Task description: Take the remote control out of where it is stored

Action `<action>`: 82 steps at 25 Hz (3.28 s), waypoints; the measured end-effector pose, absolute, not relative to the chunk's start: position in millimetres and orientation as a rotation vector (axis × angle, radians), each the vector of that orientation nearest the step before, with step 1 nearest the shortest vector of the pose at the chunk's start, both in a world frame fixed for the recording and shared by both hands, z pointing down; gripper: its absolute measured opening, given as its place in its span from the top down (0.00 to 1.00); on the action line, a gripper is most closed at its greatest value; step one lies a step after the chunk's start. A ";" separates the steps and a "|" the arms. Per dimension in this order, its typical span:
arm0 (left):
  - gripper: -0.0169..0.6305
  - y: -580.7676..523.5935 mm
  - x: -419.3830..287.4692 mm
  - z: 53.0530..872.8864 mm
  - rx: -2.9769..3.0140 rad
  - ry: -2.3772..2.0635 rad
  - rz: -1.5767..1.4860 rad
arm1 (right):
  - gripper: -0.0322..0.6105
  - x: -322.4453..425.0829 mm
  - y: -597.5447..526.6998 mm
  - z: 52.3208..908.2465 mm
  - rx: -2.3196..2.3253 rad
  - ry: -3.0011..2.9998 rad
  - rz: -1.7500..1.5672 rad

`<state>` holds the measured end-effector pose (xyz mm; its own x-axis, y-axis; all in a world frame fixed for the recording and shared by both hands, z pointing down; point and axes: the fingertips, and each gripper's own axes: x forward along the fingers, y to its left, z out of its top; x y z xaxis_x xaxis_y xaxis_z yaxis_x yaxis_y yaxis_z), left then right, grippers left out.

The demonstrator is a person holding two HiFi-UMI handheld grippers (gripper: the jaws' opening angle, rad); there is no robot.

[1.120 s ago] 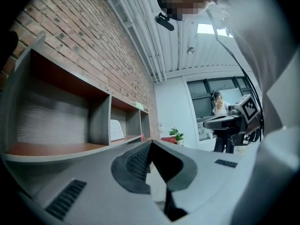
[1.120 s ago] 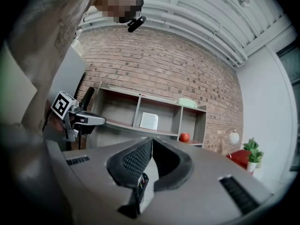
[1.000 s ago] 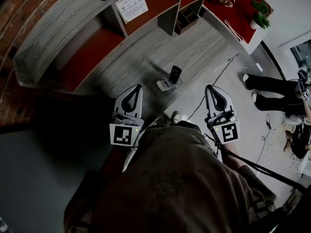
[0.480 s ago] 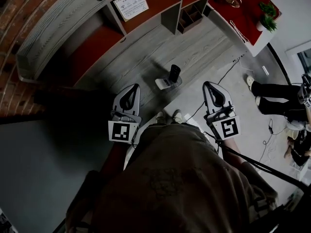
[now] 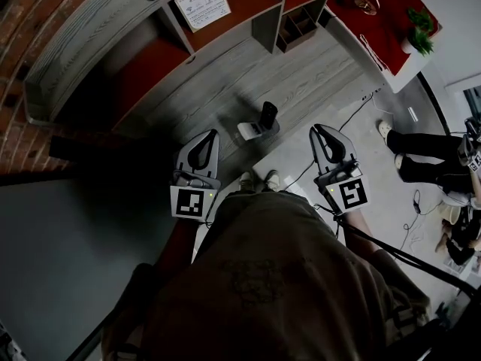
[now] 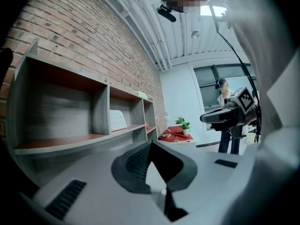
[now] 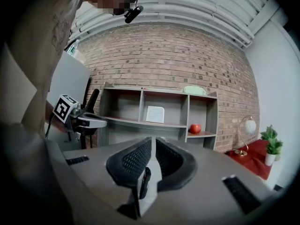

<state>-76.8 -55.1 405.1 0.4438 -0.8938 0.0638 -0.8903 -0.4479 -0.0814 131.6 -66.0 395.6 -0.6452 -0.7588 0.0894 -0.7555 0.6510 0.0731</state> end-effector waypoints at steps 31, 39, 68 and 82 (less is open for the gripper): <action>0.96 -46.1 -80.7 428.6 -2.590 1.687 -0.314 | 0.54 51.9 -144.5 571.0 0.595 -2.441 0.184; 0.96 -46.8 -84.8 435.3 -2.577 1.679 -0.372 | 0.54 39.5 -150.2 611.4 0.555 -2.376 0.271; 0.96 -32.6 -96.3 451.2 -2.606 1.779 -0.370 | 0.81 31.7 -137.8 637.3 0.609 -2.305 0.299; 0.96 -29.1 -98.3 450.7 -2.589 1.758 -0.382 | 0.82 32.7 -134.2 623.4 0.614 -2.332 0.286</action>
